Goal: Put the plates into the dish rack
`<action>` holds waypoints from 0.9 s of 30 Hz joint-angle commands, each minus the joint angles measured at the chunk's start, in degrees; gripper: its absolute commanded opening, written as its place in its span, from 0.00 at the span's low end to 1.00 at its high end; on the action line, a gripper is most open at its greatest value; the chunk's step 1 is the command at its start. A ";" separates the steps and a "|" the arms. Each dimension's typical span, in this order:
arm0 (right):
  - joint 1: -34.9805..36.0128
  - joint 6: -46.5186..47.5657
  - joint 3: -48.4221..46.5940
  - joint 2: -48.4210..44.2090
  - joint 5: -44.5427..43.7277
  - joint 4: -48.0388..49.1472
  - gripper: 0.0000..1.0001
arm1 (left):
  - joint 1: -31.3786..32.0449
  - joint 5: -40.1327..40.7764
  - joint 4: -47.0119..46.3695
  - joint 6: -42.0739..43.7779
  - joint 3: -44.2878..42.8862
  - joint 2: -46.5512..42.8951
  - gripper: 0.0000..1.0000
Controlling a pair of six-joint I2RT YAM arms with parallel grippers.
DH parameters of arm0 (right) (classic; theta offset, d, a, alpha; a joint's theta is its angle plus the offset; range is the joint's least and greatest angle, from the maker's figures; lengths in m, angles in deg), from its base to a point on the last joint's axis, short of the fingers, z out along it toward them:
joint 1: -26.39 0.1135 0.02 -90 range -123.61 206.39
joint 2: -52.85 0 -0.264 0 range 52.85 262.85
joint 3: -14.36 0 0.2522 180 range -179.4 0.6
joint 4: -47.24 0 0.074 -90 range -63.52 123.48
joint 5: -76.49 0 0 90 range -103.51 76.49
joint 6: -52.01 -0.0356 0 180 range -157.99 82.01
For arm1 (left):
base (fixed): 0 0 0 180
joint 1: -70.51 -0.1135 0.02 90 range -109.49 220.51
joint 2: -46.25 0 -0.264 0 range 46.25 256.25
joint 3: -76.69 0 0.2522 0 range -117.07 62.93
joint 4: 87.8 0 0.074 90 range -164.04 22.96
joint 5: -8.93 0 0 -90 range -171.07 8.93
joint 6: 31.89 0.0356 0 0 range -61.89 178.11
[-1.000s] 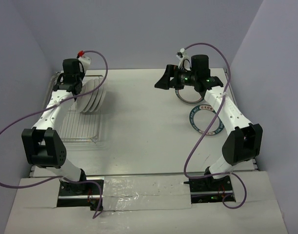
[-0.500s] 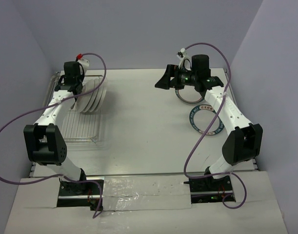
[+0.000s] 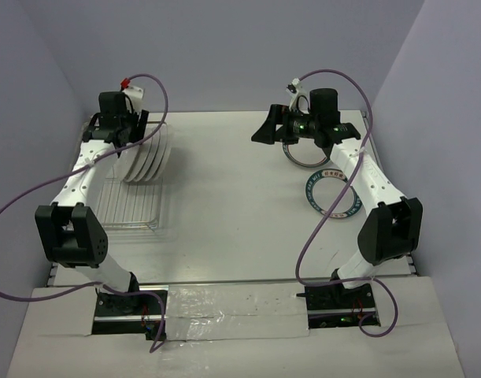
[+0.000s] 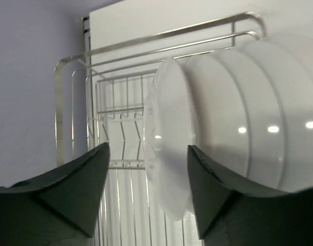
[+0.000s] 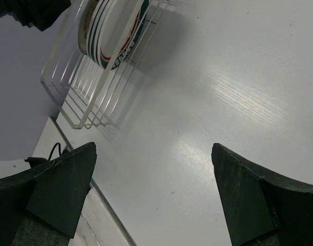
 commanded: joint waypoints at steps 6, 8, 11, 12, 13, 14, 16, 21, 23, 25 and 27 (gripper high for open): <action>-2.81 2.31 -1.84 1.33 -5.04 -0.41 1.00 | -0.21 -12.29 4.84 -10.11 -8.18 -5.78 0.99; -3.69 2.92 -2.81 2.64 -7.15 -1.20 1.00 | -0.21 -13.88 5.98 -12.91 -10.47 -5.96 0.99; -6.24 4.41 -5.18 5.27 -9.26 -3.40 1.00 | -0.21 -16.34 4.59 -16.52 -10.48 -7.44 0.99; -7.90 4.94 -5.88 5.98 -9.62 -4.01 1.00 | -0.21 -19.57 3.71 -18.62 -9.60 -8.84 0.99; -8.79 5.56 -7.02 6.77 -10.14 -4.80 1.00 | -0.21 -21.25 1.18 -18.38 -7.07 -9.81 0.99; -9.67 6.78 -7.81 8.69 -11.02 -5.51 1.00 | 0.05 -21.79 -0.50 -18.99 -5.48 -10.78 0.99; -12.65 8.89 -10.88 11.07 -12.61 -7.79 1.00 | 0.58 -21.88 -2.70 -19.69 -2.83 -12.63 0.99; -19.86 13.11 -18.87 19.77 -14.01 -12.10 1.00 | 0.84 -21.01 2.82 -20.23 -7.03 -8.60 0.99; -22.85 15.84 -21.34 23.63 -13.40 -14.38 1.00 | 0.93 -21.27 4.05 -19.61 -7.40 -7.63 0.99; -25.13 17.33 -25.12 27.41 -14.98 -17.02 1.00 | 0.93 -21.27 3.36 -19.61 -6.26 -7.89 0.99; -26.28 19.71 -28.98 30.23 -15.77 -19.73 1.00 | 1.11 -21.10 2.56 -19.61 -5.29 -8.06 0.99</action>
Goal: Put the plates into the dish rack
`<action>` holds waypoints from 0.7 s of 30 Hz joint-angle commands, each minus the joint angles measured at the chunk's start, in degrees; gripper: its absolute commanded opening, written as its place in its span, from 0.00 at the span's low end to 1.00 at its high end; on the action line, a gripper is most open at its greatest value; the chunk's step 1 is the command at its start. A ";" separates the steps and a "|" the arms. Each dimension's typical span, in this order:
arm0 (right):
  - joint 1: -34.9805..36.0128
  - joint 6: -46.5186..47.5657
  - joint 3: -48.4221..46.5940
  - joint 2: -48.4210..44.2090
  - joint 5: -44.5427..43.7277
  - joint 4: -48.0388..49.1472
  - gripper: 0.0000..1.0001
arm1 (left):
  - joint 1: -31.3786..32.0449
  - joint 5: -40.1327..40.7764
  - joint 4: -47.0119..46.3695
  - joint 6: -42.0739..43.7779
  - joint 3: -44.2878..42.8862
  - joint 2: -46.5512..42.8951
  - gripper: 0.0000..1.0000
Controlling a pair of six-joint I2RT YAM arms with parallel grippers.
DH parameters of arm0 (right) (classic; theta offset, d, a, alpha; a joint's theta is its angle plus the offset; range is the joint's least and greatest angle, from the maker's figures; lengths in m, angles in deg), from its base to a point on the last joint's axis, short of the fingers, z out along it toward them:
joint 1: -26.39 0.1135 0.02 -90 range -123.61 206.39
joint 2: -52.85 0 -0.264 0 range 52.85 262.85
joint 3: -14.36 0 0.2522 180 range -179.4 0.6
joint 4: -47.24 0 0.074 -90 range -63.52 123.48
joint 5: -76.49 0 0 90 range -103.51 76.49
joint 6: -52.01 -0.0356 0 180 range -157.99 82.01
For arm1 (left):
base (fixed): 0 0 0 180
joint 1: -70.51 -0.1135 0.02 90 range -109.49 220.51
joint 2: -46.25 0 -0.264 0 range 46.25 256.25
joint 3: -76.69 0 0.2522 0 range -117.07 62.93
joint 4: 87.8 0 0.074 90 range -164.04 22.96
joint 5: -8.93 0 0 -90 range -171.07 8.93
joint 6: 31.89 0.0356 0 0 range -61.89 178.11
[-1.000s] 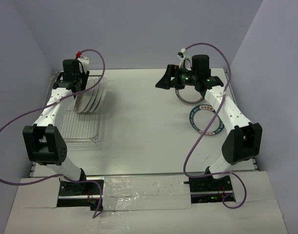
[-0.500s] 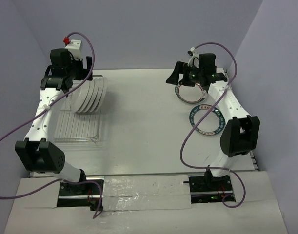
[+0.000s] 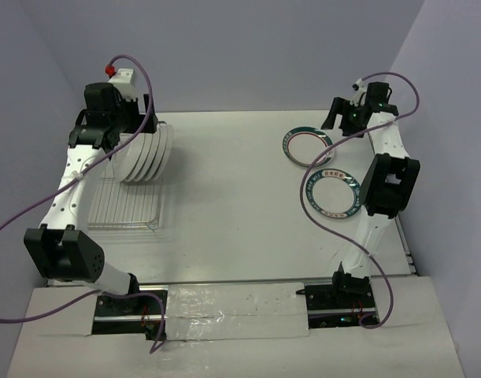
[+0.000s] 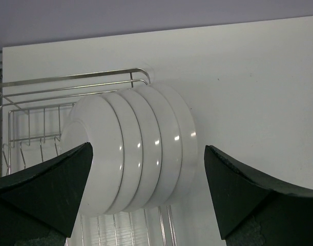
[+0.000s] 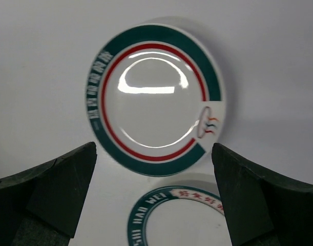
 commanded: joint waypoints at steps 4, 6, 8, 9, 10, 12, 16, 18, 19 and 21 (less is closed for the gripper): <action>-4.66 5.18 -11.29 11.22 -1.31 -9.78 1.00 | 0.72 -0.50 -0.45 -1.82 -0.59 0.13 0.99; -5.45 5.09 -13.31 13.53 -0.42 -11.01 0.99 | 0.72 -0.68 -0.72 -2.00 -0.41 0.05 0.99; -5.72 4.92 -13.76 15.99 1.15 -11.19 0.98 | 0.72 -1.29 -0.63 -1.91 -0.50 0.13 0.99; -5.80 4.74 -14.29 16.78 1.51 -11.28 0.98 | 0.80 -2.25 -0.37 -1.82 -0.68 0.13 0.99; -5.81 4.39 -14.55 18.18 1.95 -11.28 0.97 | 0.72 -2.52 -0.19 -1.91 -0.76 0.22 0.99; -5.89 3.69 -15.08 19.59 3.96 -11.37 0.95 | 0.80 -2.79 -0.37 -2.00 -0.77 0.05 0.99; -5.72 0.09 -15.17 22.84 9.41 -11.28 0.85 | 0.80 -2.52 -0.37 -2.17 -0.59 -0.04 0.99; -5.46 -1.40 -14.73 23.64 13.18 -10.93 0.79 | 0.72 -2.96 0.07 -2.17 -0.85 0.40 0.99; -5.37 -1.85 -14.65 24.25 13.81 -10.75 0.77 | 0.72 -4.01 0.25 -1.91 -0.85 0.49 0.99; -4.93 -3.07 -14.21 24.78 15.65 -10.14 0.70 | 0.72 -4.19 0.16 -2.26 -0.42 0.40 0.99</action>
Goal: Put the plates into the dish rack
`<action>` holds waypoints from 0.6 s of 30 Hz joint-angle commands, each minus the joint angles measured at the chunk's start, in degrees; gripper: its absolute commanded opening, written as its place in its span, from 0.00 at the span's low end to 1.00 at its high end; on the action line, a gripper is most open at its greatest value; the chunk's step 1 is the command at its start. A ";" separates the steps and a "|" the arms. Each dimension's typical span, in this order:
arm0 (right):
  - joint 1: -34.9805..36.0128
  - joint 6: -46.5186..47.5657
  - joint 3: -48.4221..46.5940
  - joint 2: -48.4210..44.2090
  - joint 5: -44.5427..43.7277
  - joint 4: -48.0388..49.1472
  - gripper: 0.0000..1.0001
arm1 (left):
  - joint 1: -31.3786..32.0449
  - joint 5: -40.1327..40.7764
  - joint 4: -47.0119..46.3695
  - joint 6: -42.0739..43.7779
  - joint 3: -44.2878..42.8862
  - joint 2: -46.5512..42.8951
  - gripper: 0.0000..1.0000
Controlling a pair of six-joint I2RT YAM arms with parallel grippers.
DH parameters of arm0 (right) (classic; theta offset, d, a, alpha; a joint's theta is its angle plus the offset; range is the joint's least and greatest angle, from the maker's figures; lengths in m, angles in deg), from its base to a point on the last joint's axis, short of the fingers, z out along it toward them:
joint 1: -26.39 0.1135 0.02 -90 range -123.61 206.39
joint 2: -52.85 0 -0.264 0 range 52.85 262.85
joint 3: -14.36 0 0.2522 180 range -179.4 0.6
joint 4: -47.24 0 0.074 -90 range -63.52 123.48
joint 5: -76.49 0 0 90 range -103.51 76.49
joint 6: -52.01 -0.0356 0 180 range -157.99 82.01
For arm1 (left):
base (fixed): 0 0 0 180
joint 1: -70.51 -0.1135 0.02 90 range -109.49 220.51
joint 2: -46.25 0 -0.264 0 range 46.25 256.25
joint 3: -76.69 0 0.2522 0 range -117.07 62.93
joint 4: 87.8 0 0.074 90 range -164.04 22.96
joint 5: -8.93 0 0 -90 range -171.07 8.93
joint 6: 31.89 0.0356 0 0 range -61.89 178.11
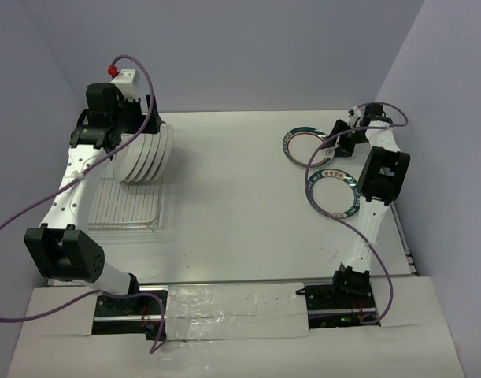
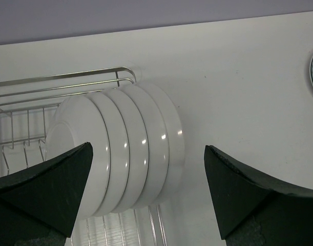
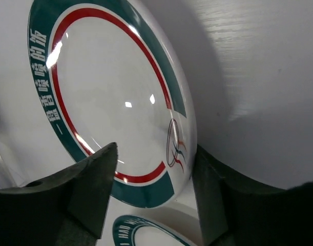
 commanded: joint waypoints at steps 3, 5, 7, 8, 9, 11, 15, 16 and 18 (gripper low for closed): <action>1.74 -4.26 -0.83 3.30 6.27 0.60 0.51 | 0.17 -1.61 -0.98 -1.56 0.60 -0.65 0.98; 2.62 -5.06 -0.48 3.57 7.85 1.39 0.31 | 0.17 -1.26 -0.72 -1.83 0.69 -0.57 0.97; 3.23 -6.03 0.22 2.70 9.77 2.00 0.06 | 0.17 -1.17 0.07 -2.35 0.34 -0.13 0.97; 4.11 -6.46 1.36 1.91 10.39 2.96 0.00 | 0.17 -1.43 0.94 -2.53 -0.19 -0.04 0.96; 4.55 -7.25 2.06 -0.10 11.10 3.50 0.00 | 0.17 -1.70 1.21 -2.79 -0.28 0.05 0.97; 6.48 -8.13 5.48 -3.09 12.76 5.34 0.00 | 0.08 -3.70 1.57 -2.97 -0.46 -0.21 0.99; 10.34 -11.74 8.75 -12.92 16.46 10.52 0.00 | 0.08 -9.06 1.13 -3.76 -0.19 -1.79 0.99; 11.31 -11.74 8.75 -14.26 16.81 10.62 0.00 | 0.08 -10.21 1.39 -3.94 -0.80 -2.14 0.99; 14.64 -10.26 8.49 -18.46 17.34 9.49 0.00 | 0.08 -13.54 2.00 -4.46 -1.42 -2.15 0.99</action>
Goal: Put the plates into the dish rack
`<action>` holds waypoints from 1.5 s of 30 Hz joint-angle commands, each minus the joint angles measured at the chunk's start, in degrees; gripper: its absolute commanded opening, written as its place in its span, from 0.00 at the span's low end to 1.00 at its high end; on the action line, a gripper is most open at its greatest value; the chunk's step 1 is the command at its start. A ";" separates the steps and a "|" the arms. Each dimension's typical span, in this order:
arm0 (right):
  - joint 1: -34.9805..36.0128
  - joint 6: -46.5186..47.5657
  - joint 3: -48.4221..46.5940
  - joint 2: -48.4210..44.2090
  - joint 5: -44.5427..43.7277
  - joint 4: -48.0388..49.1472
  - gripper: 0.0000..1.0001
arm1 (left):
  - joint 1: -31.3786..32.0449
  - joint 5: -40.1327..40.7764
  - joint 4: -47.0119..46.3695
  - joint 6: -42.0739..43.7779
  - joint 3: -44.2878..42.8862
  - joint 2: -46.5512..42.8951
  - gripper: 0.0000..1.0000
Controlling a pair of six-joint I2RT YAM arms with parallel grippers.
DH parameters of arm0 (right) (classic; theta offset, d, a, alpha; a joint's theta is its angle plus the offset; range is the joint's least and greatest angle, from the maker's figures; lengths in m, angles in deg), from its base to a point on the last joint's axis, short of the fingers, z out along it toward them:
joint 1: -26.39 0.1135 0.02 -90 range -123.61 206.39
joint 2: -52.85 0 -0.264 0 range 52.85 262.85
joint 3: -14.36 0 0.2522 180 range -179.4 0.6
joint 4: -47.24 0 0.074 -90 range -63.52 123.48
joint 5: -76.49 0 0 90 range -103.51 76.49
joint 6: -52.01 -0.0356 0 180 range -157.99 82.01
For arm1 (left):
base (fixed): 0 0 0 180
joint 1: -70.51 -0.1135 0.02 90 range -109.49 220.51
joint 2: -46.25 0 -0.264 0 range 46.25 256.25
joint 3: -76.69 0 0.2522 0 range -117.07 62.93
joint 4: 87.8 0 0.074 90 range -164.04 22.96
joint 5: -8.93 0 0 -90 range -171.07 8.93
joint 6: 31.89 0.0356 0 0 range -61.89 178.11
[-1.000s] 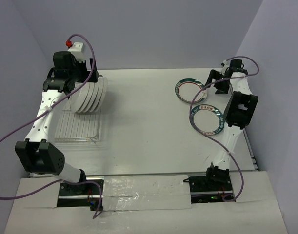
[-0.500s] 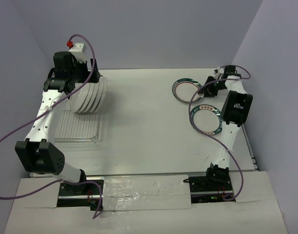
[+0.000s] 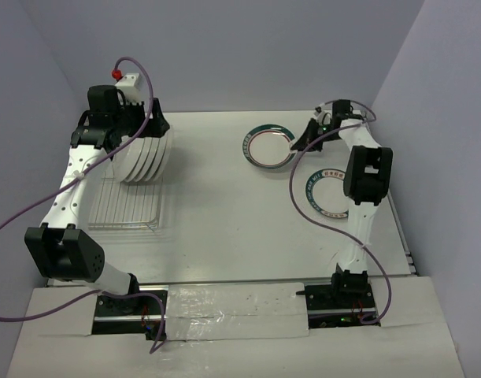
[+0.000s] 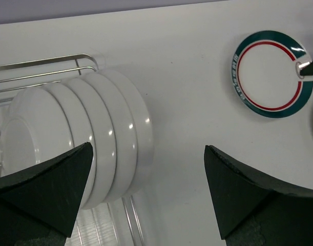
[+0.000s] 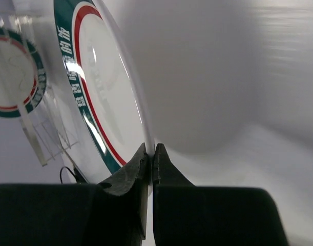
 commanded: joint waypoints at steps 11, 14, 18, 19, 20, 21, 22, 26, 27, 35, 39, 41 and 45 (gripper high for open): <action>19.85 7.32 0.98 -27.43 4.94 -1.19 0.00 | 1.58 -19.20 0.87 -0.77 0.42 -3.80 0.99; 22.75 8.64 0.63 -30.07 4.42 -1.89 0.00 | 1.84 -21.73 0.87 -0.77 1.39 -3.97 0.99; 26.09 11.10 -0.77 -32.10 2.93 -4.35 0.00 | 3.33 -26.66 0.70 -0.50 3.14 -4.41 0.95; 26.54 11.36 -1.38 -32.19 2.66 -4.79 0.00 | 3.68 -27.11 0.26 -0.68 4.37 -4.67 0.93; 27.32 11.63 -1.39 -32.54 2.57 -4.97 0.00 | 4.12 -27.98 -0.09 -0.85 4.90 -4.85 0.92; 27.68 11.72 -1.48 -32.71 2.31 -5.15 0.00 | 4.21 -28.51 -0.44 -1.03 5.43 -5.11 0.92; 27.94 11.89 -1.39 -32.89 2.05 -5.15 0.00 | 4.30 -29.04 -1.23 -1.20 6.30 -5.55 0.90; 28.65 11.89 -1.74 -32.98 2.13 -5.67 0.00 | 4.48 -30.89 -2.55 -2.17 7.80 -6.17 0.87; 28.56 11.81 -1.48 -33.15 2.31 -5.50 0.00 | 4.48 -31.33 -2.73 -2.35 8.24 -6.17 0.85; 29.70 11.10 0.98 -36.49 3.36 -1.81 0.00 | 4.48 -36.34 -3.78 -4.54 9.04 -5.64 0.47; 29.97 10.93 0.63 -36.49 3.89 -2.60 0.20 | 4.39 -36.78 -3.26 -5.25 8.34 -6.25 0.07; 29.97 10.14 0.89 -36.93 4.07 -2.07 0.57 | 4.21 -34.85 -2.47 -5.34 7.99 -7.13 0.00; 29.79 8.38 1.33 -37.46 2.31 -1.63 1.00 | 0.97 -25.74 -0.19 -5.42 5.54 -9.59 0.00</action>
